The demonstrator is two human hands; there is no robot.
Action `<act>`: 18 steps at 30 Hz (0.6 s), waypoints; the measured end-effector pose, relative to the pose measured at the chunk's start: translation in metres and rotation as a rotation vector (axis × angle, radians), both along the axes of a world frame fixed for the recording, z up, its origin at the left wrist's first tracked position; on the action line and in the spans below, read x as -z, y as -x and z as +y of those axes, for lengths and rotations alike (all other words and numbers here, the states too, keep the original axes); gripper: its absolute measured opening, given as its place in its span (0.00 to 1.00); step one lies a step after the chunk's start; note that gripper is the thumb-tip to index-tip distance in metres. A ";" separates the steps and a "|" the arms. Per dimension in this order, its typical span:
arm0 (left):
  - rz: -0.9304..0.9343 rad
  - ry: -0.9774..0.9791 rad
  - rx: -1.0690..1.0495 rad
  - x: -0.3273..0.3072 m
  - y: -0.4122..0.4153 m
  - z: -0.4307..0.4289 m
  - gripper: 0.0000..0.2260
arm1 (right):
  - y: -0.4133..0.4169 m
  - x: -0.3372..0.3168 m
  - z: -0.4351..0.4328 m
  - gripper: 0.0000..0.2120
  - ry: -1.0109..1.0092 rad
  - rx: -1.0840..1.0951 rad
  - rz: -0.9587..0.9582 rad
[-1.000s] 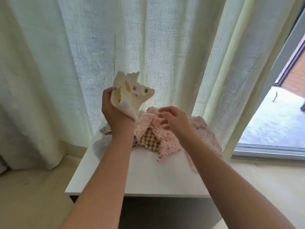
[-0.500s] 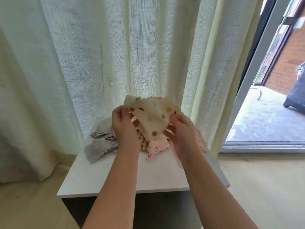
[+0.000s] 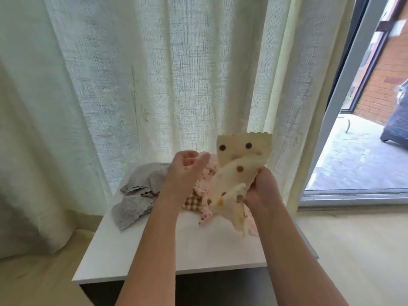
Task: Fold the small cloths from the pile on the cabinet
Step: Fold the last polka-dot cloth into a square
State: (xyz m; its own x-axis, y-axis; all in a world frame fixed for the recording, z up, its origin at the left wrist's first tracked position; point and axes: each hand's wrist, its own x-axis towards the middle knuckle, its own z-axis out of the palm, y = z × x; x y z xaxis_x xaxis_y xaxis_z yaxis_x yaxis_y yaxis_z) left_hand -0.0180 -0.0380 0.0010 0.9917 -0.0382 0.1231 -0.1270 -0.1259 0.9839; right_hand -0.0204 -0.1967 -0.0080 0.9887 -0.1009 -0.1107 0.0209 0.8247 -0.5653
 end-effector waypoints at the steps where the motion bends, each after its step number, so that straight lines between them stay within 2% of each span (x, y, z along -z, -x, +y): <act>1: -0.029 -0.124 0.081 -0.003 0.002 -0.003 0.25 | 0.000 -0.001 -0.002 0.10 0.024 0.005 0.011; 3: -0.093 -0.290 0.132 -0.005 0.008 -0.010 0.24 | 0.000 -0.004 -0.005 0.07 0.112 0.041 0.027; 5: -0.156 -0.456 0.125 -0.002 0.009 -0.015 0.18 | 0.002 -0.006 -0.006 0.08 0.232 0.104 0.020; 8: -0.179 -0.463 0.170 0.010 0.007 -0.021 0.08 | 0.004 -0.008 -0.006 0.11 0.478 0.160 0.005; 11: -0.234 -0.462 0.101 0.018 0.000 -0.021 0.03 | 0.010 -0.012 -0.006 0.12 0.628 0.146 -0.030; 13: -0.170 -0.308 0.068 0.021 -0.007 -0.018 0.03 | 0.012 -0.013 -0.010 0.13 0.618 0.130 -0.020; 16: 0.083 0.228 0.029 0.018 -0.011 -0.008 0.10 | 0.013 -0.012 -0.018 0.17 0.498 0.081 0.058; 18: 0.235 0.474 0.007 0.015 -0.010 -0.002 0.09 | 0.020 -0.016 -0.020 0.20 0.350 -0.056 0.094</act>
State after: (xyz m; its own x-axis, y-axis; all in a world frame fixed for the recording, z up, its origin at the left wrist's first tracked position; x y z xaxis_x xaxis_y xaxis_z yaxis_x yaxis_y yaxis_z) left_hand -0.0081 -0.0396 -0.0142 0.9945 -0.0392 -0.0976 0.1051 0.3399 0.9346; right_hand -0.0404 -0.2169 0.0085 0.9809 -0.0948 -0.1699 -0.0844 0.5796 -0.8105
